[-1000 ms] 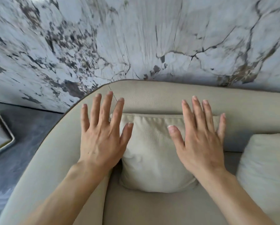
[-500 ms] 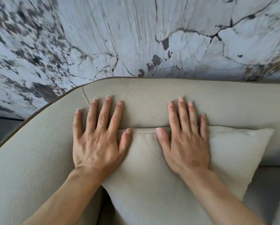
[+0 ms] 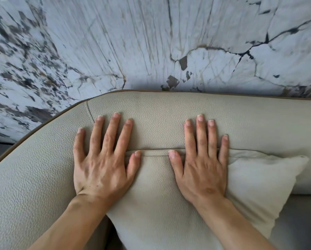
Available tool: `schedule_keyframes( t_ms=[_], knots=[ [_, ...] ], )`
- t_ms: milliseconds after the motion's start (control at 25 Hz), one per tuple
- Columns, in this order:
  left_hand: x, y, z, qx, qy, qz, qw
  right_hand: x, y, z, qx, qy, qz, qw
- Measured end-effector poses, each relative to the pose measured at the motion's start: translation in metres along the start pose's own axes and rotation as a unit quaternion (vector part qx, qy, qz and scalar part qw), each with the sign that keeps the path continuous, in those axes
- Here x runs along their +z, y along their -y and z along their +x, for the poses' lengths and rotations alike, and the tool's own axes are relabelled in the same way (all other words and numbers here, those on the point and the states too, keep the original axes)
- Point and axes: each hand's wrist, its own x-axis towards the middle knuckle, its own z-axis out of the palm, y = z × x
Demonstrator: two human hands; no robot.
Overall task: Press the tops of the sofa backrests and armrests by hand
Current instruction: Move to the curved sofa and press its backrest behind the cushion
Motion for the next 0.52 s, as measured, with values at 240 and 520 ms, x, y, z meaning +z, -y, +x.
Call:
schedule_keyframes(
  t_ms=[240,520],
  knots=[
    [0.014,0.006,0.029,0.012,-0.014,-0.001,1.0,0.014,0.003,0.024,0.014,-0.017,0.004,1.0],
    [0.013,0.008,0.04,0.019,0.034,-0.007,0.999,0.015,0.005,0.033,0.021,0.015,0.01,1.0]
  ],
)
